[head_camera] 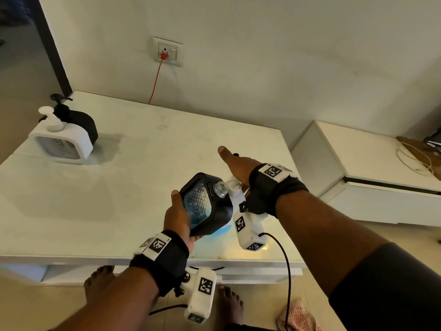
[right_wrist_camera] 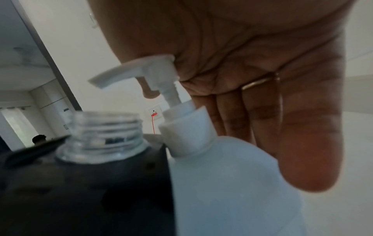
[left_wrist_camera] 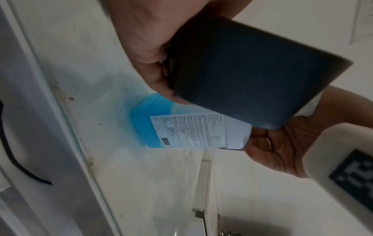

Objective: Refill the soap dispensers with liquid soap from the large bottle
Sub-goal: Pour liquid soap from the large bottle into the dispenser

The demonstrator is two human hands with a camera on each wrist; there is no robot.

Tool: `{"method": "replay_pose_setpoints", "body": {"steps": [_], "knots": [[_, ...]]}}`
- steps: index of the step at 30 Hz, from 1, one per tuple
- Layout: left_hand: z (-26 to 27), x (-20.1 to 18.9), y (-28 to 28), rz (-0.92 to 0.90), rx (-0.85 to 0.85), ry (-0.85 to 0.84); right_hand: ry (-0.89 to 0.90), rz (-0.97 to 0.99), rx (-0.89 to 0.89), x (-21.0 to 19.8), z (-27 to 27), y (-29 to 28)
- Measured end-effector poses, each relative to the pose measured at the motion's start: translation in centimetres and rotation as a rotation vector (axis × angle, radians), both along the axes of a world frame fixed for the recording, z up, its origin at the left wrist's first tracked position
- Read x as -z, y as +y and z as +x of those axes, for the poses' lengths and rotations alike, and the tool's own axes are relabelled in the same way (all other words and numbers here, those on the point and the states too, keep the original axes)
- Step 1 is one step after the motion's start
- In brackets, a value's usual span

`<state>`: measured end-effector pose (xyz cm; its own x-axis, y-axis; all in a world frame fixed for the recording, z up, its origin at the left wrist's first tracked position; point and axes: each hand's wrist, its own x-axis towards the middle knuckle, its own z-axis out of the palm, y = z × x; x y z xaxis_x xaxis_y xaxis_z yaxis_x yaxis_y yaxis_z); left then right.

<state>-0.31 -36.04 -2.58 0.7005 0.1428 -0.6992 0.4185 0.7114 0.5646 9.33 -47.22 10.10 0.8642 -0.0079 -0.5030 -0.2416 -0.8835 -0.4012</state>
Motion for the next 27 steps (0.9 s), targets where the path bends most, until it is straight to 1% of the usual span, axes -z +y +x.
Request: {"method": "replay_pose_setpoints", "body": {"steps": [4,11,16,19,22,27], "knots": [[0.0,-0.2,0.1,-0.008,-0.008,0.005,-0.012,-0.020,-0.014,0.5,0.2,0.5],[-0.4,-0.6,-0.1,0.002,-0.008,0.009,-0.023,-0.039,0.017,2.9,1.3,0.3],[-0.4,-0.5,-0.1,0.006,-0.009,0.022,-0.077,-0.096,0.022,4.3,1.4,0.6],[-0.3,-0.4,-0.1,0.004,-0.023,0.021,-0.094,-0.100,0.047,4.0,1.4,0.6],[-0.2,-0.6,-0.1,0.009,-0.020,0.023,-0.075,-0.092,0.012,2.9,1.1,0.3],[-0.5,-1.2,0.1,0.009,-0.009,0.009,0.025,0.011,-0.020,-0.6,-0.3,0.4]]}}
